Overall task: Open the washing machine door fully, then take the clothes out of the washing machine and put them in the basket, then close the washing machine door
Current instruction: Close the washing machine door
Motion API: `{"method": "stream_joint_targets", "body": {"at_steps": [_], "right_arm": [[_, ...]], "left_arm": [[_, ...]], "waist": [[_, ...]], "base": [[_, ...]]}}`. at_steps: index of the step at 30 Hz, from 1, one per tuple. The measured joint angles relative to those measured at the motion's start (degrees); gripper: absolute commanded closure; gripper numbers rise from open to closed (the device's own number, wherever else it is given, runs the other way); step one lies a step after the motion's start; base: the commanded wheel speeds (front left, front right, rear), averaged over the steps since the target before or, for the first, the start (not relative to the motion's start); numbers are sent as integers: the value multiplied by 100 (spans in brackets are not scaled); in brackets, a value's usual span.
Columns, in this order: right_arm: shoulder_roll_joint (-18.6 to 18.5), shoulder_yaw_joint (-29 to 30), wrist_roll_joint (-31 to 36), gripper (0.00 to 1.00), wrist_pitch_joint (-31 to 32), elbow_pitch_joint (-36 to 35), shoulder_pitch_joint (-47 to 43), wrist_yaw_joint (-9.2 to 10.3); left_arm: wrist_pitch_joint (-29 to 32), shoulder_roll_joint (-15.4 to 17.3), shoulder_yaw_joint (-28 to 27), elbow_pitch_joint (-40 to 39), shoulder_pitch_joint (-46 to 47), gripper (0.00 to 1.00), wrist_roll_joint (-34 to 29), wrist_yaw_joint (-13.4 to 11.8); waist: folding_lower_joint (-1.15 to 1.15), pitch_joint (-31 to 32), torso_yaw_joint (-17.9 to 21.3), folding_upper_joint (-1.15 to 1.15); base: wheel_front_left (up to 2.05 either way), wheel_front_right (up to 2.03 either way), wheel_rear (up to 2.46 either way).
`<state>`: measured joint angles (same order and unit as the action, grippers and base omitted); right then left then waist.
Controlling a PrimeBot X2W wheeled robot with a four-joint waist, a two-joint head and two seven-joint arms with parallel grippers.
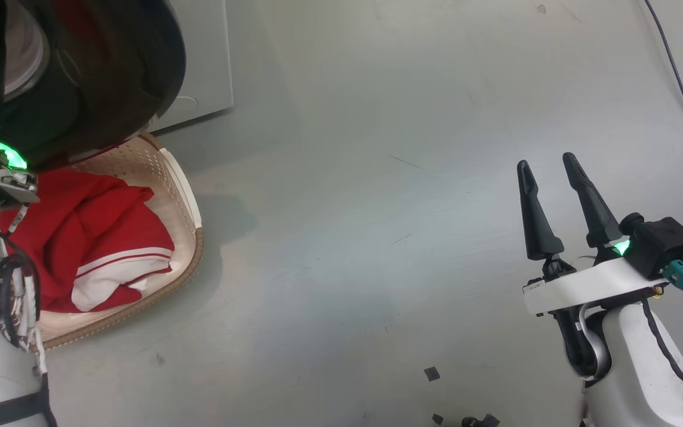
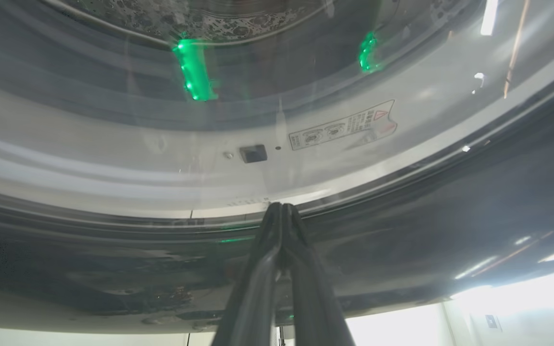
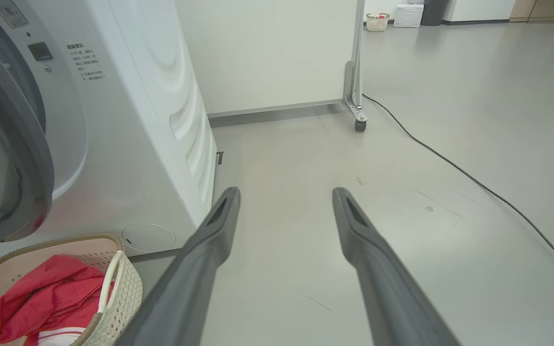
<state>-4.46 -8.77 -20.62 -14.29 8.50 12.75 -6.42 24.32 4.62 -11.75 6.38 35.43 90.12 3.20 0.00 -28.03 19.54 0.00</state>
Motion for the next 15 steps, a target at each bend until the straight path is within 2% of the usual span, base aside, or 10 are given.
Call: {"method": "stream_joint_targets", "body": {"at_steps": [9,15], "right_arm": [[11,84,0,0,-16,3,85,-7],[15,165,8,0,-16,18,83,-8]], "left_arm": [[-88,52,35,252,266,100,-151,15],[-67,4,122,452,270,100,-146,135]], "waist": [[0,0,10,0],[0,47,-110,0]], "base": [[0,0,0],[0,0,0]]}}
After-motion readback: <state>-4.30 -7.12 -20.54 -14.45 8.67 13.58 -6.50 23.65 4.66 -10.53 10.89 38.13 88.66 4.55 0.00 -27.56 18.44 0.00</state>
